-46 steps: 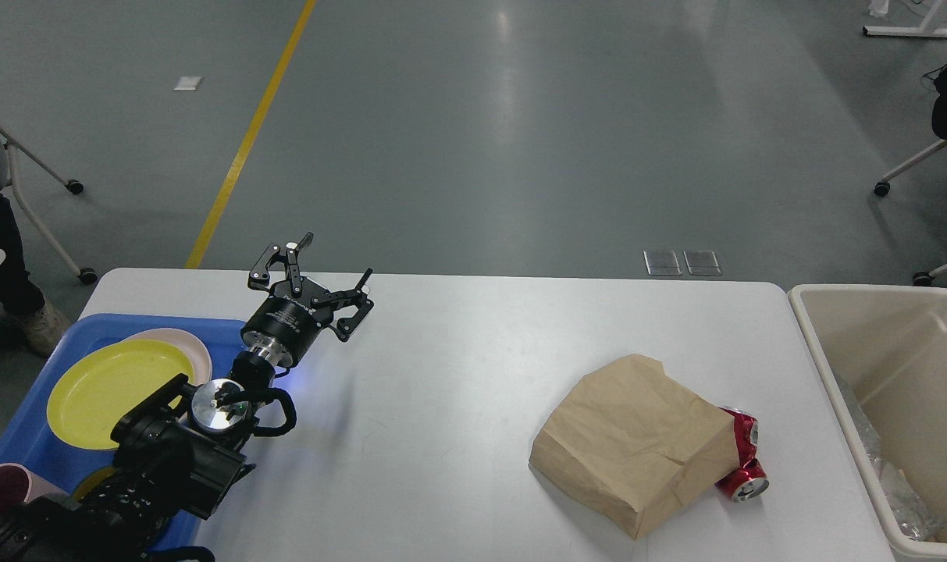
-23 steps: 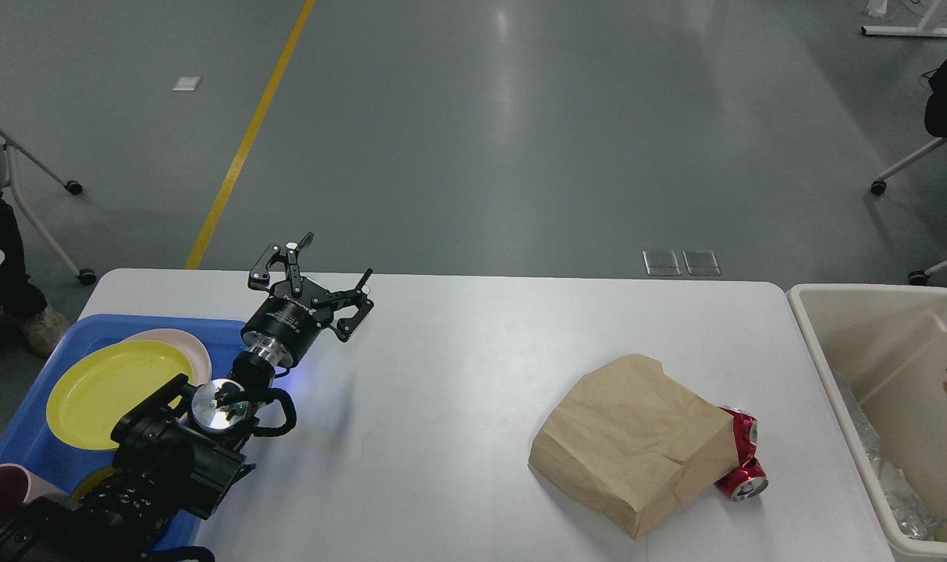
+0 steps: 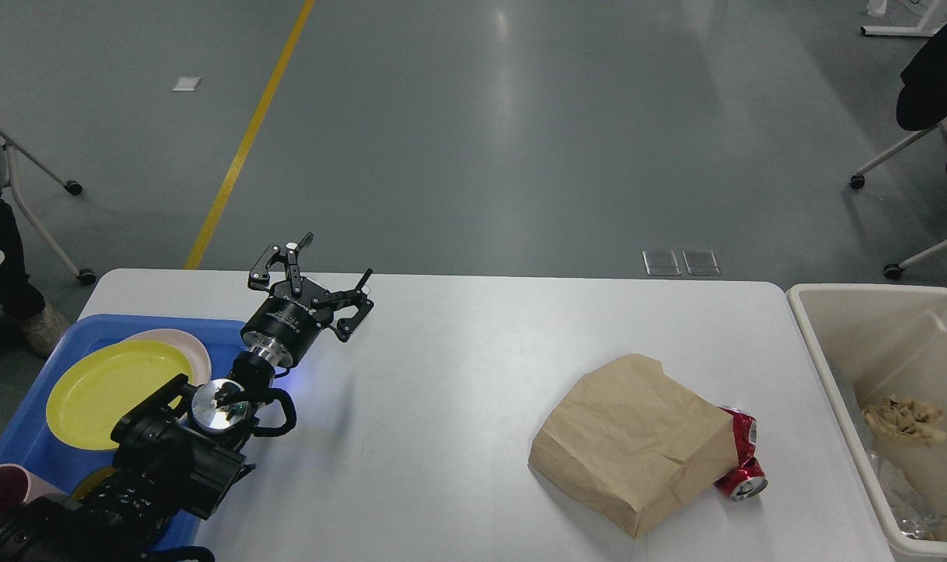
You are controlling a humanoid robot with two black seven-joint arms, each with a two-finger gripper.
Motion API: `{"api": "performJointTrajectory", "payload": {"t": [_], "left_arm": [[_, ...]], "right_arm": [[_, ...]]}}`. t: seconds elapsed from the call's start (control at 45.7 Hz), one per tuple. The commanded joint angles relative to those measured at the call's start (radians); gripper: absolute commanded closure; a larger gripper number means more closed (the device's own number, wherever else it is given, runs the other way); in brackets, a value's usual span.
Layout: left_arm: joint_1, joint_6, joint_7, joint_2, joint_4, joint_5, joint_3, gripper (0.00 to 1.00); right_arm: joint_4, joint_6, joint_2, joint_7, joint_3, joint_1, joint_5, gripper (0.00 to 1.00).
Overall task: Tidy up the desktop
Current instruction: 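Move the right gripper back out of the bin, then lower the right gripper onto the brown paper bag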
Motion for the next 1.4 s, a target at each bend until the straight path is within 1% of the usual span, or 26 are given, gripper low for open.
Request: {"api": "performJointTrajectory", "payload": {"t": [0.0, 0.131, 0.241, 0.35, 0.372, 0.394, 0.482, 0.745, 0.898, 1.051, 1.205, 1.38], "left_arm": [[0.0, 0.0, 0.0, 0.0, 0.0, -0.001, 0.0, 0.03], [0.0, 0.0, 0.0, 0.0, 0.0, 0.001, 0.0, 0.03], [0.0, 0.0, 0.0, 0.0, 0.0, -0.001, 0.0, 0.03], [0.0, 0.0, 0.0, 0.0, 0.0, -0.001, 0.0, 0.03], [0.0, 0.0, 0.0, 0.0, 0.0, -0.001, 0.0, 0.03], [0.0, 0.0, 0.0, 0.0, 0.0, -0.001, 0.0, 0.03], [0.0, 0.0, 0.0, 0.0, 0.0, 0.001, 0.0, 0.03], [0.0, 0.0, 0.0, 0.0, 0.0, 0.001, 0.0, 0.03], [0.0, 0.0, 0.0, 0.0, 0.0, -0.001, 0.0, 0.03], [0.0, 0.0, 0.0, 0.0, 0.0, -0.001, 0.0, 0.03], [0.0, 0.0, 0.0, 0.0, 0.0, -0.001, 0.0, 0.03], [0.0, 0.0, 0.0, 0.0, 0.0, -0.001, 0.0, 0.03]], "right_arm": [[0.102, 0.018, -0.021, -0.001, -0.018, 0.079, -0.002, 0.0], [0.254, 0.087, -0.093, -0.003, -0.023, 0.206, -0.008, 0.0], [0.364, 0.128, -0.128, -0.011, -0.026, 0.313, -0.018, 0.0], [0.449, 0.216, -0.145, -0.012, -0.073, 0.407, -0.019, 0.0], [0.463, 0.236, -0.145, -0.012, -0.085, 0.425, -0.019, 0.0], [0.498, 0.292, -0.144, -0.012, -0.111, 0.469, -0.019, 0.0], [0.536, 0.378, -0.141, -0.012, -0.128, 0.525, -0.024, 0.0], [0.68, 0.593, -0.119, -0.014, -0.128, 0.764, -0.102, 0.0], [0.714, 0.71, -0.081, -0.014, -0.125, 0.849, -0.105, 0.0], [0.734, 0.762, -0.027, -0.014, -0.119, 0.912, -0.107, 0.0], [0.783, 0.764, 0.057, -0.014, -0.118, 0.913, -0.107, 0.0], [0.817, 0.761, 0.163, -0.012, -0.116, 0.857, -0.102, 0.0]]}}
